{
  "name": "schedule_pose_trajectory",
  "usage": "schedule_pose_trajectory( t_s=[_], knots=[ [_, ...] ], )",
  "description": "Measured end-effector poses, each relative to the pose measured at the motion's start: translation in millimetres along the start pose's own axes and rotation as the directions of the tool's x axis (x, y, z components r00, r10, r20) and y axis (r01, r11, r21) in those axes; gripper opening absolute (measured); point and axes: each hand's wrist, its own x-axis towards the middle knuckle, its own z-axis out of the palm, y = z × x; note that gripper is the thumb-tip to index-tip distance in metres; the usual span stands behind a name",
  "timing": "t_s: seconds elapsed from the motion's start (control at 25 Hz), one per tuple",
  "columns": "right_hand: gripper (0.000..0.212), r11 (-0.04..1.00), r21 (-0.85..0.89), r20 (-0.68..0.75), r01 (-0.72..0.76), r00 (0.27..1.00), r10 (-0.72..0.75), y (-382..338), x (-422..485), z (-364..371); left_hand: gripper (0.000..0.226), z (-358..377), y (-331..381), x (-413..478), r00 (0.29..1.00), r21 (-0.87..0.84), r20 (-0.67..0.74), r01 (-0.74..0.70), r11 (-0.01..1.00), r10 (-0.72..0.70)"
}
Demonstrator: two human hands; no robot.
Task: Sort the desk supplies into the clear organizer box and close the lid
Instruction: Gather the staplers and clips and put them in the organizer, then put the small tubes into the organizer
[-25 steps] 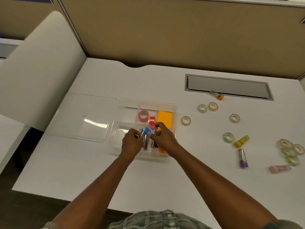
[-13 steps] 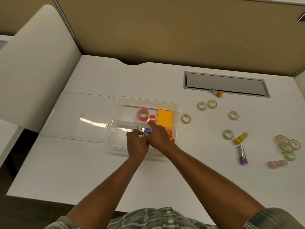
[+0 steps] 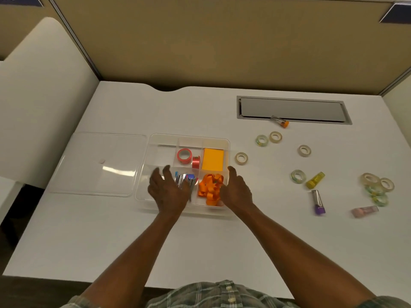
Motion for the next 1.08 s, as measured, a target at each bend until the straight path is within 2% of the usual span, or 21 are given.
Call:
schedule_pose_trajectory(
  t_s=[0.12,0.28,0.6,0.76,0.84,0.92,1.0,1.08],
  knots=[
    [0.072,0.995,0.095,0.012,0.023,1.0,-0.025,12.2,-0.1,-0.7,0.085,5.1,-20.7,10.0,0.985,0.145,0.113,0.114,0.983,-0.131],
    [0.072,0.99,0.137,0.004,-0.012,1.0,0.012,29.2,-0.4,-8.0,0.089,16.0,-18.8,1.2,0.973,0.22,0.221,0.019,0.975,-0.069],
    [0.065,0.995,0.096,-0.064,0.009,0.998,-0.003,84.4,3.8,-35.6,0.084,41.7,21.2,-24.6,0.958,0.195,0.277,0.025,0.981,-0.079],
    [0.068,0.996,0.08,-0.061,0.04,0.998,-0.036,102.7,7.3,-50.5,0.082,49.5,36.3,-32.1,0.965,0.208,0.241,0.049,0.977,-0.099],
    [0.067,0.993,0.108,-0.109,0.053,0.993,-0.041,118.3,7.6,-62.1,0.081,53.4,48.1,-37.5,0.976,0.197,0.203,0.032,0.98,-0.073],
    [0.058,0.994,0.106,-0.228,0.035,0.974,-0.01,142.3,7.4,-78.0,0.082,57.3,66.4,-46.3,0.984,0.181,0.178,-0.034,0.983,0.001],
    [0.052,0.999,0.001,-0.37,-0.043,0.928,0.04,176.7,7.2,-96.5,0.085,62.2,94.5,-57.5,0.981,0.141,0.169,-0.117,0.983,0.092],
    [0.055,0.983,-0.078,-0.407,-0.166,0.905,0.121,209.5,5.6,-112.3,0.084,67.7,122.7,-68.2,0.97,0.094,0.167,-0.192,0.977,0.175]
  ],
)
